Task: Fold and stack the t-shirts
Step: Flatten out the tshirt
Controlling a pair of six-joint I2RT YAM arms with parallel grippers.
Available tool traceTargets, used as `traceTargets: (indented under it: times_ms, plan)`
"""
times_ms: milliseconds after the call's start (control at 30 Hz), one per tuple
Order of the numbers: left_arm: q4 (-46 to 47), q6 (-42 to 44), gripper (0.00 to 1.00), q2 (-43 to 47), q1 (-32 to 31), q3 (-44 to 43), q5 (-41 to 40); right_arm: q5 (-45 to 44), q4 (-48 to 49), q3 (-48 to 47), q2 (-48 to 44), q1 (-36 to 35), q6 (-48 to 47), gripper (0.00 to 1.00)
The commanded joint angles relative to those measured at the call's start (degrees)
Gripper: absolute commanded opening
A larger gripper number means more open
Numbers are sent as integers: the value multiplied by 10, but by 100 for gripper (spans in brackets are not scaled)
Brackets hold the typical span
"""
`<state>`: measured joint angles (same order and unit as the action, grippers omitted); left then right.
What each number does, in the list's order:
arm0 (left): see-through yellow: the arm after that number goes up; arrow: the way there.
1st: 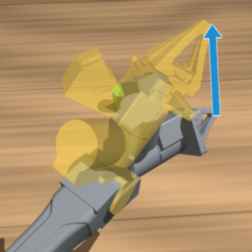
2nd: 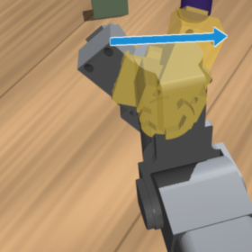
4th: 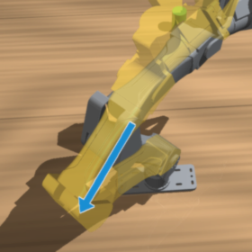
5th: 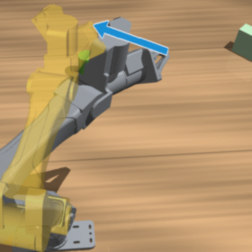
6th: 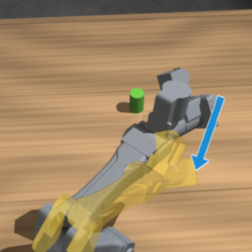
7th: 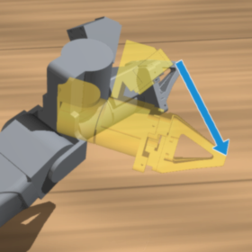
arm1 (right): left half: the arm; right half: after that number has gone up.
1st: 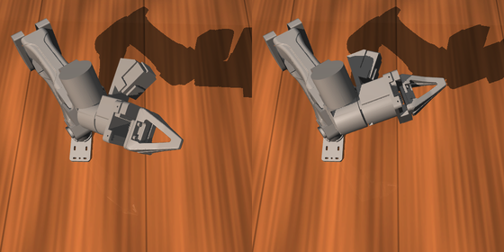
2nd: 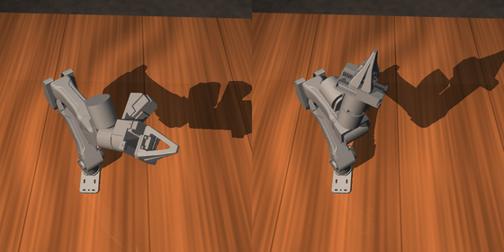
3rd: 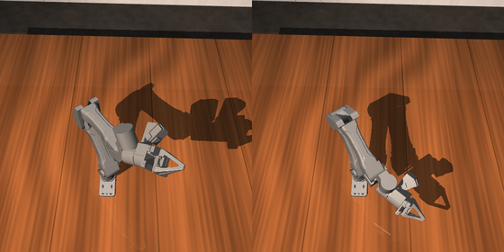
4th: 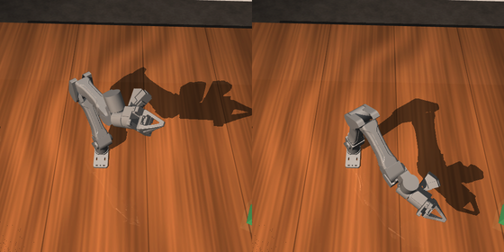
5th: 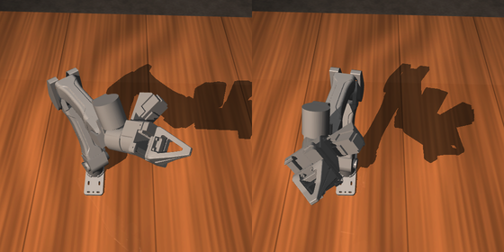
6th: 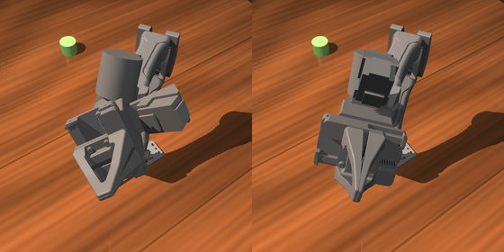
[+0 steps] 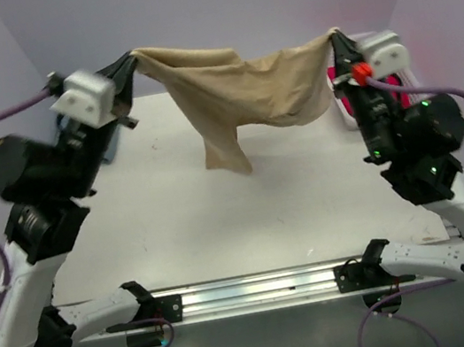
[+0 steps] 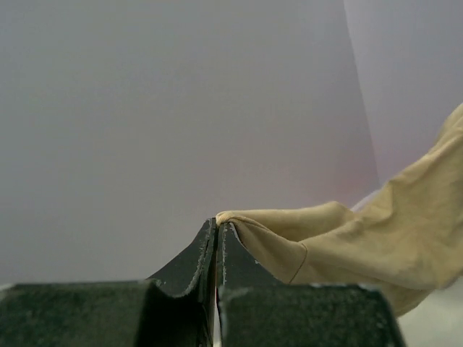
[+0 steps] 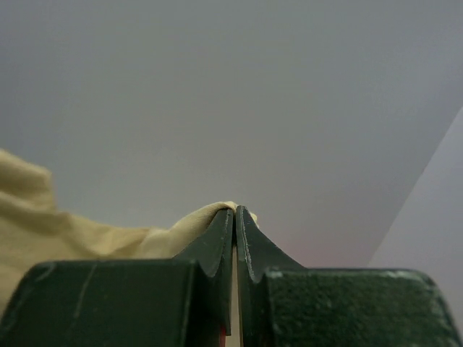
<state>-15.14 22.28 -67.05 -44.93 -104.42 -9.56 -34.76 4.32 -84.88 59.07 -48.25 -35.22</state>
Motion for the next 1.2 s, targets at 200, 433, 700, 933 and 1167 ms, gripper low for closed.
traceTargets:
  times_ms: [200, 433, 700, 933, 1167]
  plan:
    - [209, -28, 0, 190, 18, 123, 93, 125, 249, 110, -150, -9, -52, 0]
    - [220, 38, 0, 85, 49, 112, -18, -78, 290, 34, 23, 12, -168, 0]
    - [221, 30, 0, -29, 123, 83, -91, -84, 37, -128, 182, 158, 46, 0]
    - [203, -8, 0, -57, 193, 68, -66, -44, -8, -138, 204, 202, 97, 0]
    - [196, -36, 0, -2, 192, 58, -32, 6, 33, -84, 116, 200, 109, 0]
